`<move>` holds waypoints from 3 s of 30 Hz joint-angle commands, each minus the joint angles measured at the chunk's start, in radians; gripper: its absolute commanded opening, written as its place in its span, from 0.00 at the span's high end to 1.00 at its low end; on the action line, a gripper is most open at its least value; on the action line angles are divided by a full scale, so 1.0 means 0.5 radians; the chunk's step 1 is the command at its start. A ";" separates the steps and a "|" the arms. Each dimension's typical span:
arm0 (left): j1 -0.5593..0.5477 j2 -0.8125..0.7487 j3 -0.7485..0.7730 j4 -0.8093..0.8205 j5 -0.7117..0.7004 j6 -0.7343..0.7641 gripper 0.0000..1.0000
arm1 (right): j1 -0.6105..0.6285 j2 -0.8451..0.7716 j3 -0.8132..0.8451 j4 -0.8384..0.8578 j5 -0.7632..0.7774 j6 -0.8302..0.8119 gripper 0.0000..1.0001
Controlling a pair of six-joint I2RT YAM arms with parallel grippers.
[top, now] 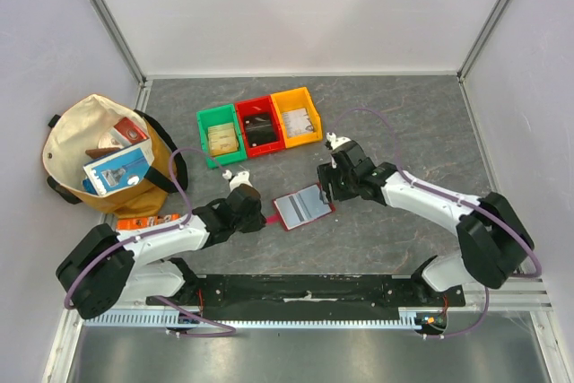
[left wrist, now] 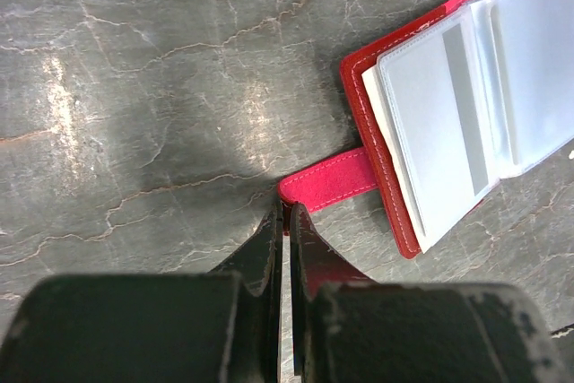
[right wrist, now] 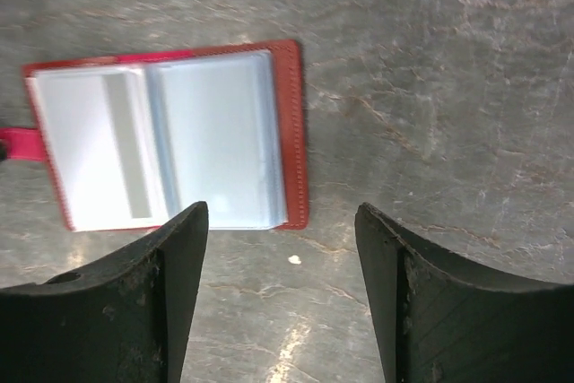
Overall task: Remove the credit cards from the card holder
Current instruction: Open the card holder at the center of the board.
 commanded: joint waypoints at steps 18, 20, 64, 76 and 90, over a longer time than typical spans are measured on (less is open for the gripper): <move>0.006 -0.048 0.019 -0.023 -0.024 0.096 0.98 | 0.697 0.524 0.513 0.047 0.554 -0.046 0.02; 0.006 -0.051 0.013 -0.020 -0.024 0.096 0.98 | 0.728 0.552 0.535 0.037 0.560 -0.040 0.02; 0.006 -0.150 -0.009 -0.134 -0.061 0.120 0.98 | 0.439 0.300 0.378 0.031 0.333 -0.086 0.17; 0.006 -0.159 0.089 -0.195 -0.174 0.139 0.93 | 0.559 0.432 0.360 0.261 -0.026 -0.061 0.63; 0.009 -0.377 0.319 -0.244 -0.202 0.114 0.46 | 0.624 0.473 0.421 0.280 -0.085 -0.012 0.68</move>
